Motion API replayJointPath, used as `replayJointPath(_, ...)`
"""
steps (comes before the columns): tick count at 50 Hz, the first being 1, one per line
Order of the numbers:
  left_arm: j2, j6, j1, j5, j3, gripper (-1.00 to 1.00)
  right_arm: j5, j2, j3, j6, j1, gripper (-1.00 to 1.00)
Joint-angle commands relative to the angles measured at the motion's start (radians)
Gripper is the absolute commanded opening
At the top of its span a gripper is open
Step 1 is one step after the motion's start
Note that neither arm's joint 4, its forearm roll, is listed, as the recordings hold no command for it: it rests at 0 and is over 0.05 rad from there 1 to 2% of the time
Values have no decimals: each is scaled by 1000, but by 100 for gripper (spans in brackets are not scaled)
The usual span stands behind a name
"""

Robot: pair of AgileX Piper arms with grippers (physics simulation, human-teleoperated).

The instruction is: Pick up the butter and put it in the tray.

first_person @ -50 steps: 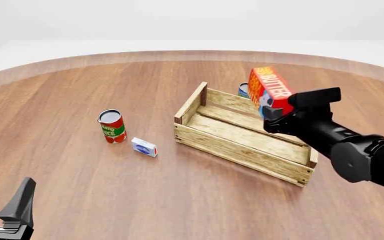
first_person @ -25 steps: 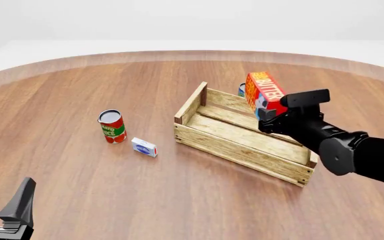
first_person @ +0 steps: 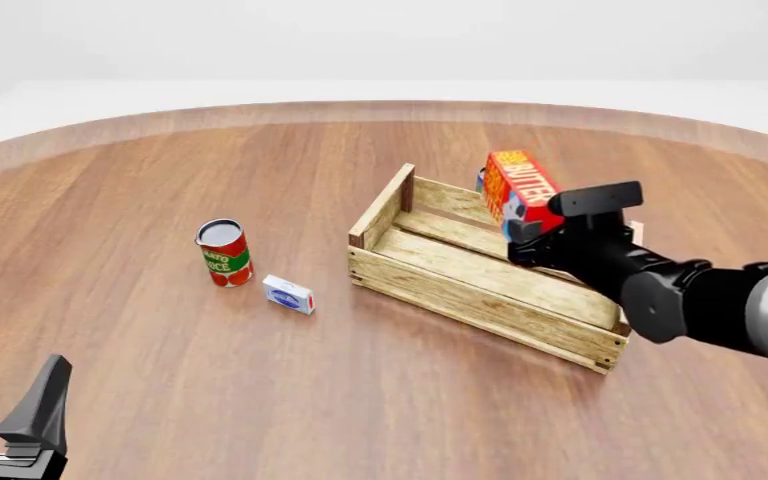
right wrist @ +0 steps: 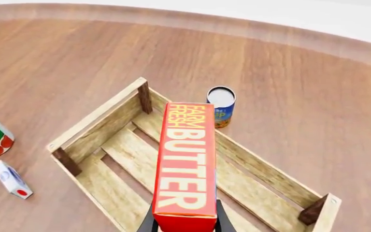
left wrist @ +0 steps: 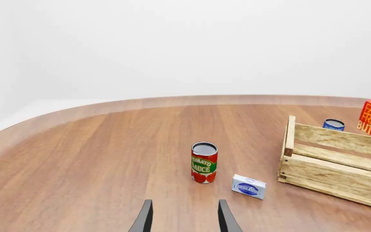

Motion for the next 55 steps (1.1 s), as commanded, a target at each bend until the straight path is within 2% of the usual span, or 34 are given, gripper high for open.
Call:
replayJointPath(1,0,0,0,0,0,100,-9,21,-33,17,-4,-100)
replayJointPath(55,0,0,0,0,0,100,-24,194,-120,32,-5,-100)
